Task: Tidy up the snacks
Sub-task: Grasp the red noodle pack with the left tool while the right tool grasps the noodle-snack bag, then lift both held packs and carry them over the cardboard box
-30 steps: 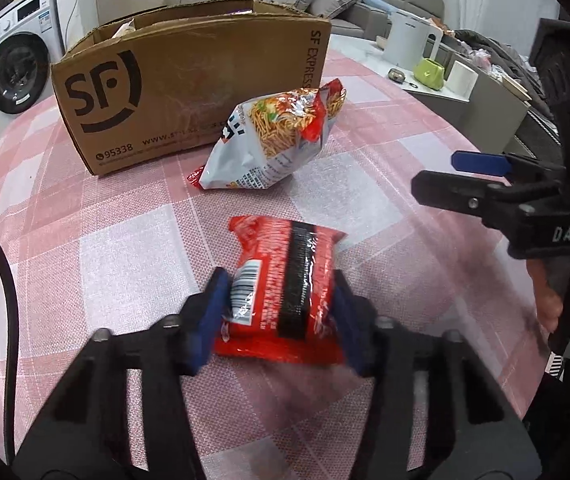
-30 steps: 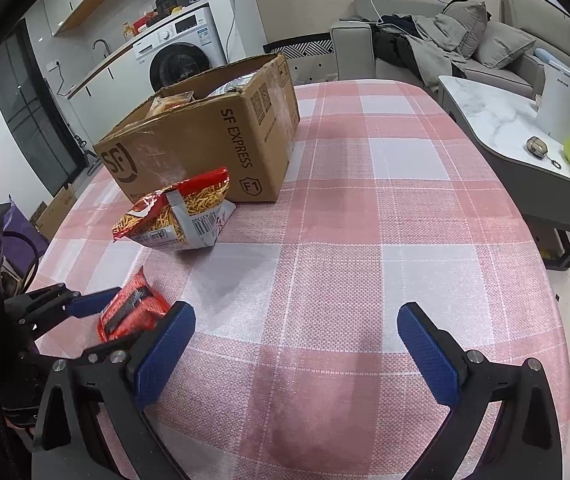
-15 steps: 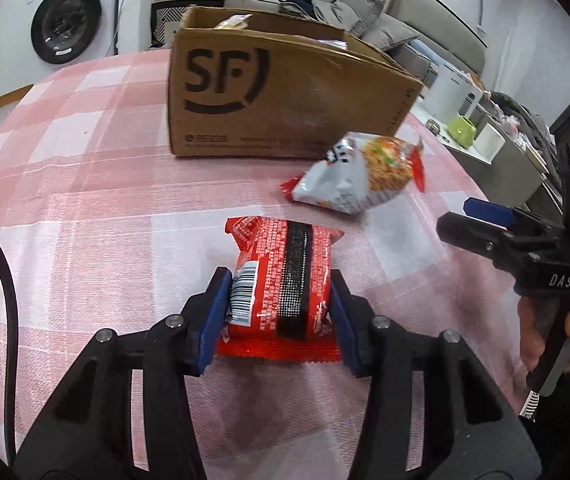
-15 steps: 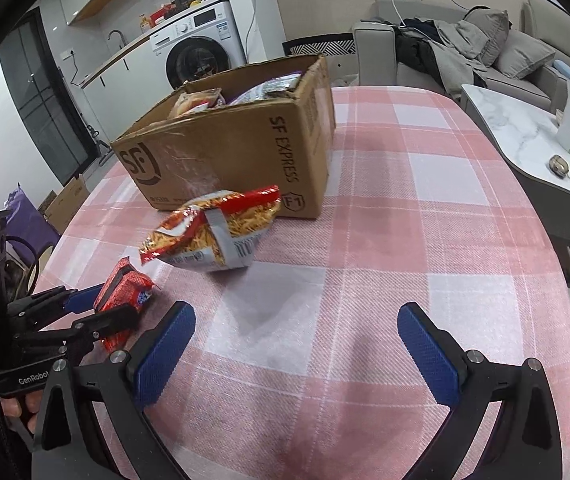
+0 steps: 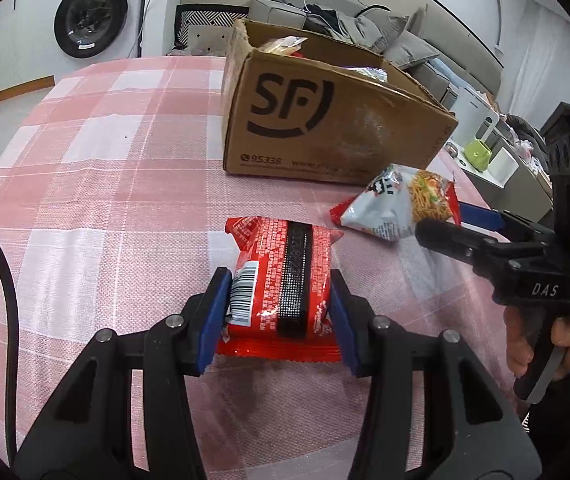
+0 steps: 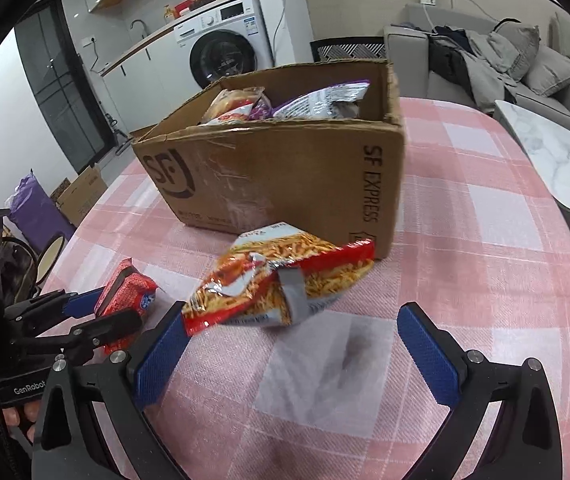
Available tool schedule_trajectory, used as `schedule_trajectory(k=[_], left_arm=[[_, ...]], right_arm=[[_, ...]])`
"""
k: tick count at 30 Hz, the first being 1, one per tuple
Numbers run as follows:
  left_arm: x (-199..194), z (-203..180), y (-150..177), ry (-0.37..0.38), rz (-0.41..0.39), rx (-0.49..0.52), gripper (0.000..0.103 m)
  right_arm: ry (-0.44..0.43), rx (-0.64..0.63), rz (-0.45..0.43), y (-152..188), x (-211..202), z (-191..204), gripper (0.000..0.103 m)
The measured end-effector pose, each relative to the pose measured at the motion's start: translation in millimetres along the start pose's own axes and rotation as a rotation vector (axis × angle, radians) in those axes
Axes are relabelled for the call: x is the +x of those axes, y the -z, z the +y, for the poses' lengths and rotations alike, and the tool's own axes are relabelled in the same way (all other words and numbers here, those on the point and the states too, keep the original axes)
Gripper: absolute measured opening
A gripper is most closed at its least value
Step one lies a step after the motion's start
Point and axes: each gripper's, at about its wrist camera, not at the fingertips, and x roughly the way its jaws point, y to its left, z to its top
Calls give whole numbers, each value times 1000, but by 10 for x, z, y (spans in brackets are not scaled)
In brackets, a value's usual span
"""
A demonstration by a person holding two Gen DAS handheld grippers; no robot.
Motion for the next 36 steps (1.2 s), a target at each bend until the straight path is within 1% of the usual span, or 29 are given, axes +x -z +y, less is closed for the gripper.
schedule_trajectory(k=[5, 8, 10, 11, 12, 14, 17, 21, 30, 36], left_arm=[[-8, 46, 11, -9, -2, -6, 45], [-6, 61, 6, -15, -4, -9, 45], [-6, 72, -3, -17, -5, -10, 45], [-4, 74, -5, -19, -5, -8, 45], [-11, 67, -2, -21, -6, -7, 45], [-33, 53, 1, -23, -9, -5, 45], [-67, 31, 2, -25, -16, -4, 45], [-107, 16, -17, -28, -28, 0, 45], [-264, -86, -66, -23, -66, 12, 45], [-415, -172, -216, -5, -104, 30, 45]], right_arm=[[1, -24, -15, -89, 117, 68, 103], [-2, -23, -21, -111, 155, 76, 101], [-11, -21, -24, -120, 176, 69, 91], [-12, -19, -15, -126, 198, 64, 80], [-17, -15, -5, -129, 222, 59, 71], [-31, -10, -4, -125, 230, 54, 62], [-36, -32, -23, -95, 175, 65, 55], [-58, -32, -45, -50, 64, 58, 52], [-68, -34, -103, 54, -258, -3, 51], [-72, -42, -154, 56, -540, 13, 51]])
